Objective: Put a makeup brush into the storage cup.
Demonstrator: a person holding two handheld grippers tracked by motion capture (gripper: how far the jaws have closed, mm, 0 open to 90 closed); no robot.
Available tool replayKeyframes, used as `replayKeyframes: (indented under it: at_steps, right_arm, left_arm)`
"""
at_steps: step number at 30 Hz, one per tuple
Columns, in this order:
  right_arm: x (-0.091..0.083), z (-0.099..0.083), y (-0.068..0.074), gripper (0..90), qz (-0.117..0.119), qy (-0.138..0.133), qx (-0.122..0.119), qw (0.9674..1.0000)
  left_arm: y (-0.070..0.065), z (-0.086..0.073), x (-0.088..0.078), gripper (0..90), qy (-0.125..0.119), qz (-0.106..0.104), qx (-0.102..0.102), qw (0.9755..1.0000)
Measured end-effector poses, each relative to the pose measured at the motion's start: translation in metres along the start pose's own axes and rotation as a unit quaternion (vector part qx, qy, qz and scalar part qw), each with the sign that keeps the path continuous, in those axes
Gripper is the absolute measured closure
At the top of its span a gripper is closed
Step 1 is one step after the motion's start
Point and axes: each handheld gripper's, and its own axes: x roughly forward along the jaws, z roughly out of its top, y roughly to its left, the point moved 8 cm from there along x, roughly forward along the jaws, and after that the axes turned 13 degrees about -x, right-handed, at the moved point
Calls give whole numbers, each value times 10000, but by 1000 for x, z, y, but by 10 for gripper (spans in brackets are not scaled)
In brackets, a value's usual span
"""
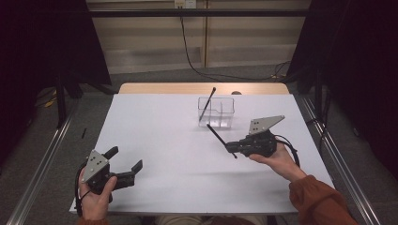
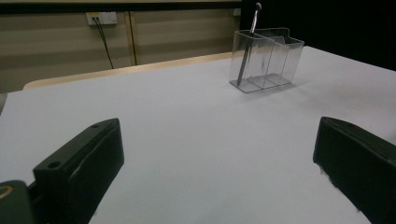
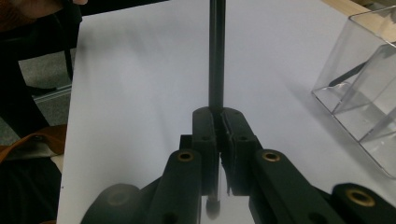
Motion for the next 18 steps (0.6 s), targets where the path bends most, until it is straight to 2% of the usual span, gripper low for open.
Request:
replayKeyframes:
  at_steps: [10, 13, 18]
  right_arm:
    - [14, 8, 0, 849, 242, 203, -100, 9995]
    - [16, 6, 0, 849, 307, 392, -176, 9986]
    - [16, -1, -2, 849, 385, 846, -313, 9952]
  left_arm:
    - [0, 0, 0, 18, -14, -12, -12, 10000]
    - [0, 0, 1, 18, -17, -15, -27, 10000]
    - [0, -1, 1, 19, 25, -22, -19, 10000]
